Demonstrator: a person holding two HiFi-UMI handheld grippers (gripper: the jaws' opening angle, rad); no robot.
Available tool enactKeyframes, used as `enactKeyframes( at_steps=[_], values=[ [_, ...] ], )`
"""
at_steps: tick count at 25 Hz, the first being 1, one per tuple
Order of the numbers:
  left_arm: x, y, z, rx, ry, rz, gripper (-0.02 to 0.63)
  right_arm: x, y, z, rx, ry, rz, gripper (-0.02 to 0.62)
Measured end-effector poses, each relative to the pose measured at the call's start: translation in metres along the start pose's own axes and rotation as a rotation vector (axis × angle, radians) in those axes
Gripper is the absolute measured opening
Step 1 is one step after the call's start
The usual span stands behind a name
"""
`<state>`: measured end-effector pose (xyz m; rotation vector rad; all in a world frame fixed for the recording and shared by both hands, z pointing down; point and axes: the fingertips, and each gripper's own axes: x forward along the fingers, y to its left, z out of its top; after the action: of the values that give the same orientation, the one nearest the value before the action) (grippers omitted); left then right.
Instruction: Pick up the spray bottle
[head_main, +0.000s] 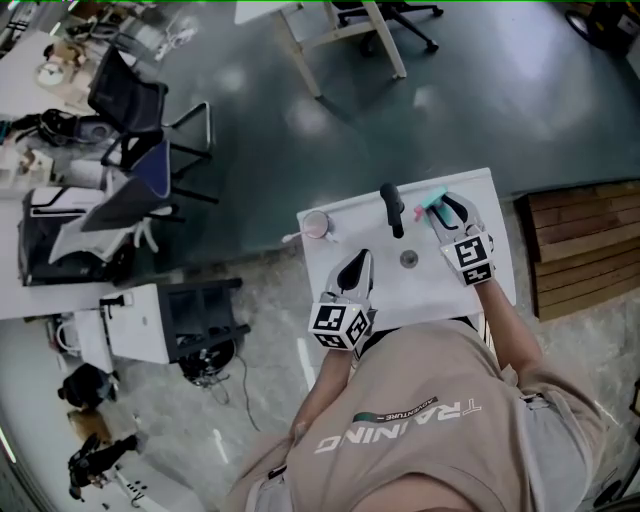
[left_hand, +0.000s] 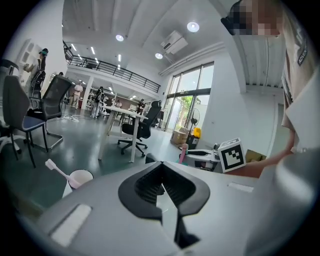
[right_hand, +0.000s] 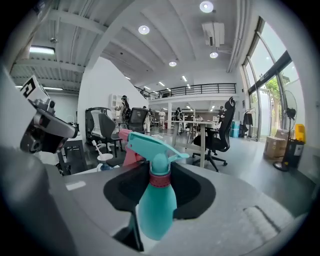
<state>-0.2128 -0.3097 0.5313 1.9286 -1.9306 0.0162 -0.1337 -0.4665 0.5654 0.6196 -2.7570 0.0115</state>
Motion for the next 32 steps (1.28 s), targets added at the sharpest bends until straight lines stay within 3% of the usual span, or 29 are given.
enactKeyframes(
  at_steps=[10,23,32],
  values=[
    [-0.005,-0.015,0.034,0.078,-0.084,-0.112,0.014,-0.052,0.012,0.060,-0.017,-0.116,-0.053,0.132],
    [-0.036,-0.011,0.090,0.108,-0.193,-0.110,0.014,-0.080,0.030,0.106,0.021,-0.202,-0.034,0.132],
    [-0.034,-0.011,0.084,0.109,-0.185,-0.114,0.014,-0.085,0.040,0.103,0.019,-0.198,-0.025,0.130]
  ],
)
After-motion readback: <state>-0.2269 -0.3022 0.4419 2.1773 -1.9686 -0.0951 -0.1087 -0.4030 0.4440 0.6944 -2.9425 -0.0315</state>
